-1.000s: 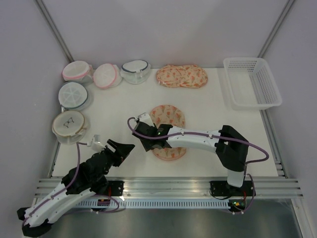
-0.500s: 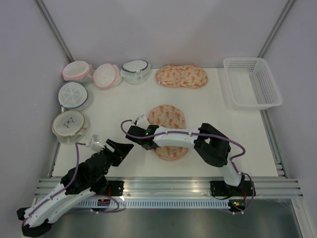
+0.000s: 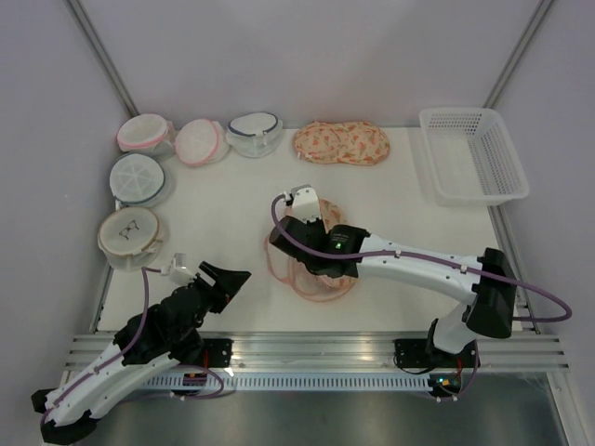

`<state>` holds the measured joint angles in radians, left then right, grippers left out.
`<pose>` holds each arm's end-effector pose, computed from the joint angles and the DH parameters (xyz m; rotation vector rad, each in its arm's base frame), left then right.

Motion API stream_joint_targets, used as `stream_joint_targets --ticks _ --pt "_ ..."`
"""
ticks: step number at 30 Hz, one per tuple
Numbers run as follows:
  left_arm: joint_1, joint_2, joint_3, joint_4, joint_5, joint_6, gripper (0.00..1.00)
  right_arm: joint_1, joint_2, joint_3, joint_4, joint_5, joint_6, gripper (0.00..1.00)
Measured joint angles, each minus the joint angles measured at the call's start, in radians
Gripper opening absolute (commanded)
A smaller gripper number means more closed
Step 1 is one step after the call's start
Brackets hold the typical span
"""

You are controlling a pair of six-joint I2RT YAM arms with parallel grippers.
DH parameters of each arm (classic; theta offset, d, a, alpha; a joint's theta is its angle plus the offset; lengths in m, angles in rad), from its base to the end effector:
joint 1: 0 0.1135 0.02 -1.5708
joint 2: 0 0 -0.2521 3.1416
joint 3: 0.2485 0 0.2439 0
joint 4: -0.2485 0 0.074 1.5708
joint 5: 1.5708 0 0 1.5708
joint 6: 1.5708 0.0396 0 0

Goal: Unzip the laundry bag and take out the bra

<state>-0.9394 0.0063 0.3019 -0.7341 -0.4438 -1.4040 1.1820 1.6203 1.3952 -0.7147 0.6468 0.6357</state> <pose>0.0586 -0.0513 0.1947 -0.7793 1.9816 -1.0495 0.1504 0.3043 0.2857 -0.3716 2.2431 0.1163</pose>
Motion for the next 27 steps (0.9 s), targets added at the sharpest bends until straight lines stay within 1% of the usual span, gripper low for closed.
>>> stream_joint_targets --ticks 3,5,11,14,15,16,17,18,19,21,23,25,27 --pt "0.0 0.0 0.0 -0.006 0.0 0.0 0.78 -0.015 -0.061 -0.01 -0.072 0.094 0.055 0.0" --pt "0.0 0.0 0.0 -0.01 0.0 0.0 0.78 -0.047 -0.09 -0.037 -0.155 0.177 0.12 0.0" --pt "0.0 0.0 0.0 -0.026 0.0 0.0 0.78 -0.194 -0.152 -0.124 -0.46 0.386 0.415 0.0" --pt "0.0 0.0 0.0 -0.03 0.001 0.0 0.78 -0.205 -0.204 -0.137 -0.543 0.45 0.547 0.01" --pt "0.0 0.0 0.0 -0.031 0.001 0.0 0.78 -0.209 -0.22 -0.138 -0.56 0.463 0.576 0.02" --pt "0.0 0.0 0.0 -0.033 0.001 0.0 0.78 -0.214 -0.233 -0.139 -0.573 0.478 0.597 0.15" --pt "0.0 0.0 0.0 -0.035 0.001 0.0 0.78 -0.225 -0.243 -0.139 -0.581 0.486 0.618 0.25" --pt "0.0 0.0 0.0 -0.037 0.001 0.0 0.77 -0.24 -0.25 -0.142 -0.588 0.493 0.633 0.39" --pt "0.0 0.0 0.0 -0.038 0.001 0.0 0.77 -0.252 -0.255 -0.144 -0.591 0.499 0.64 0.61" --pt "0.0 0.0 0.003 -0.043 0.001 0.0 0.77 -0.273 -0.265 -0.147 -0.605 0.507 0.656 0.65" --pt "0.0 0.0 0.011 -0.047 0.001 0.0 0.77 -0.276 -0.283 -0.15 -0.61 0.506 0.635 0.66" --pt "0.0 0.0 0.016 -0.048 0.001 0.0 0.77 -0.276 -0.315 -0.166 -0.57 0.486 0.571 0.66" --pt "0.0 0.0 0.017 -0.05 0.001 -0.001 0.78 -0.276 -0.363 -0.207 -0.47 0.42 0.436 0.66"
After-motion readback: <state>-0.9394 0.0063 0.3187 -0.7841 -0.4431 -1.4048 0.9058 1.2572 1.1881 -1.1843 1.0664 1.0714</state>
